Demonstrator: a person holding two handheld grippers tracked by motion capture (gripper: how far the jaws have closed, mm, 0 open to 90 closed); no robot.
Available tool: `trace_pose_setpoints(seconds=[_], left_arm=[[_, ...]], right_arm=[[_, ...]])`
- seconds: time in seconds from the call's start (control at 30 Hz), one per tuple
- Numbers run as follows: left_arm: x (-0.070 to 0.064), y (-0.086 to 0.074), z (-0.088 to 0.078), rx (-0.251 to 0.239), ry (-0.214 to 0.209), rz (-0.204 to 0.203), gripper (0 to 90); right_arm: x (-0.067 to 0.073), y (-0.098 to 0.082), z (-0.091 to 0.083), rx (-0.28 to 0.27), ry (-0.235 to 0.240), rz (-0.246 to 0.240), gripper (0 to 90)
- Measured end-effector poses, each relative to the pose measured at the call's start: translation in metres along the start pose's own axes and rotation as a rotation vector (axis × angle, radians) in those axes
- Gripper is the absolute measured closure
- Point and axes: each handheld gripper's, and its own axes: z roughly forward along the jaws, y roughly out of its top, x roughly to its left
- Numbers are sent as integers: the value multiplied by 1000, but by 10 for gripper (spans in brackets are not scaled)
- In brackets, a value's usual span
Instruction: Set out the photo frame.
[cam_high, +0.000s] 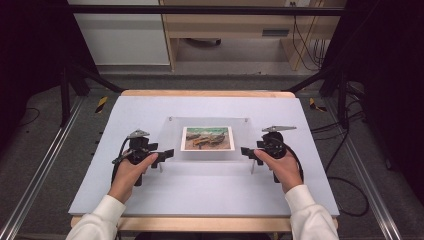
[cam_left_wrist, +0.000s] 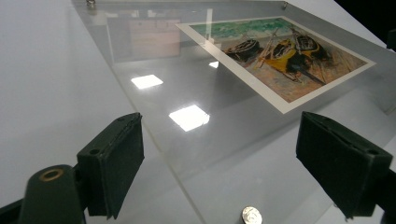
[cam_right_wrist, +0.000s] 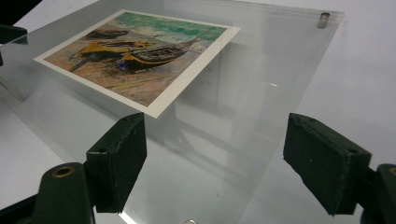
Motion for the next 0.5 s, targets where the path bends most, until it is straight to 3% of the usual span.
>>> trace_pose_setpoints(seconds=[0.33, 0.5], left_arm=[[3, -1, 2, 2, -13, -28, 139], [5, -2, 3, 13, -35, -69, 132]], right_arm=[[1, -6, 6, 16, 13, 31, 192], [0, -6, 6, 16, 13, 39, 197]])
